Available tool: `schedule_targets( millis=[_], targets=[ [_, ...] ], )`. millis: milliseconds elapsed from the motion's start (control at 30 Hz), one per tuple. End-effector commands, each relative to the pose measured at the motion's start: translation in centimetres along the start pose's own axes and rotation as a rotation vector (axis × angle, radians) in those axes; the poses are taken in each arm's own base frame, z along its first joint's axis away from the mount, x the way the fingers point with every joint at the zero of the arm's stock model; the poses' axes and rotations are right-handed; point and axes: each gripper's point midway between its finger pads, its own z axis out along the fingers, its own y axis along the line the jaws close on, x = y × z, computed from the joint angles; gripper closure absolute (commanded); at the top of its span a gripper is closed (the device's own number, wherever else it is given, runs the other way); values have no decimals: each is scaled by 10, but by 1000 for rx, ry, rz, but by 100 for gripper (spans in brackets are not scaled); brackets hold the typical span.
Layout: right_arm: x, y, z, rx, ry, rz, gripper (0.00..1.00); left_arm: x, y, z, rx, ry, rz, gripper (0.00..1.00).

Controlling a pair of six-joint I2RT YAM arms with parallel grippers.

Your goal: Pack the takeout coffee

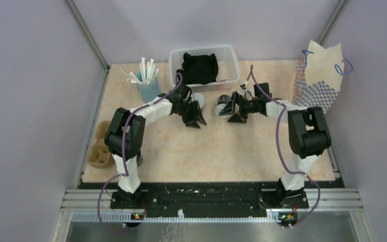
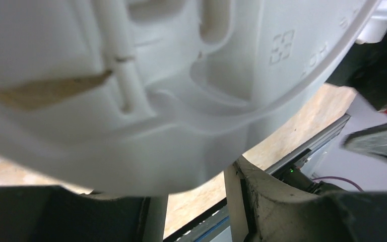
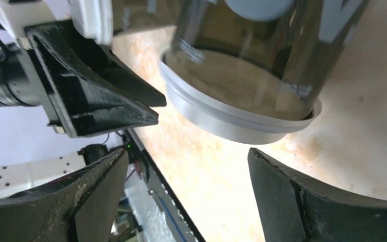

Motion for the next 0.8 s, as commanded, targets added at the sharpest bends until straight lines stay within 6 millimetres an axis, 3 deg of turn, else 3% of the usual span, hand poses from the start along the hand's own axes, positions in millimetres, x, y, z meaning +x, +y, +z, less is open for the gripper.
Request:
schedule_targets(
  millis=[0,167,300,400,600,767],
  targets=[
    [-25,16,-36,151,-55,-189,11,-3,-16,-24,17,-51,95,50],
    [-57,7,-56,385,-159,-420,11,10,-25,-42,80,-56,145,45],
    [-76,13,-54,469,-231,-689,14,20,-32,-48,136,-37,165,43],
    [-90,-2,-56,558,-246,-804,16,22,-39,-55,163,-37,192,41],
    [-81,-12,-45,510,-178,-926,26,20,-50,-71,187,-56,254,39],
    [-76,-19,-44,503,-177,-1022,25,22,-51,-76,180,-46,287,39]
  ],
)
